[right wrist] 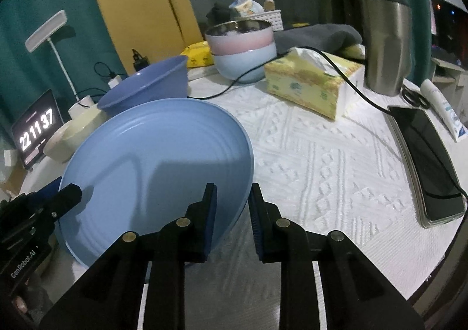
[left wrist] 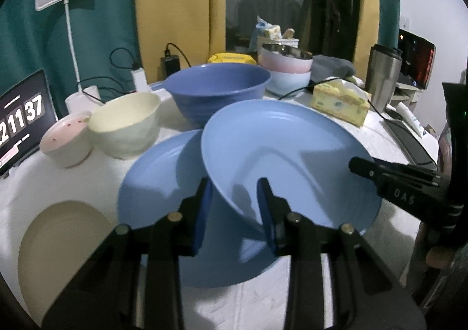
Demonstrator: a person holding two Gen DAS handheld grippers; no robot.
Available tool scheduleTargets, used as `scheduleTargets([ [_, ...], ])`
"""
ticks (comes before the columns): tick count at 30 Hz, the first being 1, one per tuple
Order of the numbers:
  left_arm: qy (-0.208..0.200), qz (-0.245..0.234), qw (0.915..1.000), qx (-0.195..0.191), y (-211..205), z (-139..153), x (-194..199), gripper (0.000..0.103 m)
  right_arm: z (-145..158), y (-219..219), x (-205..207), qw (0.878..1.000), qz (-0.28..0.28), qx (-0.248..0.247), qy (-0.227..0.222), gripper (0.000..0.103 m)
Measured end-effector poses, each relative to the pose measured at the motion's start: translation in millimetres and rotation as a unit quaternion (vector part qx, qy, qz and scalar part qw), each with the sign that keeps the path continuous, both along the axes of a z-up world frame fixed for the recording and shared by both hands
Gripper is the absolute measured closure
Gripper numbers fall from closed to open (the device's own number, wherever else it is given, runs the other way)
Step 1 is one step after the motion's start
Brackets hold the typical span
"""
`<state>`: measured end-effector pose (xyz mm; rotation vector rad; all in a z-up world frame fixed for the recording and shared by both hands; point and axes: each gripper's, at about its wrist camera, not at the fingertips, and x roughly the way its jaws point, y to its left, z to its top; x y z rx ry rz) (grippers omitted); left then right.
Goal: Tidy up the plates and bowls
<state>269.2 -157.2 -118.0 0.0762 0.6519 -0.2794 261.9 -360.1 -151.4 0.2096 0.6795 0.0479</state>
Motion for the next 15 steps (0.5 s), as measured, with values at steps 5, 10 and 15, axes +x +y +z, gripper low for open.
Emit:
scheduleTargets([
  [5,0.001,0.007,1.0,-0.006,17,0,-8,0.07,6,13,-5,1.0,0.006,-0.006,-0.004,0.079],
  [10,0.004,0.018,0.9997,-0.013,36,0,-13,0.07,11,33,-7,1.0,0.016,-0.016,-0.007,0.079],
  [15,0.008,0.028,0.9995,-0.015,55,-3,-17,0.07,14,52,-7,0.999,0.026,-0.025,-0.006,0.079],
])
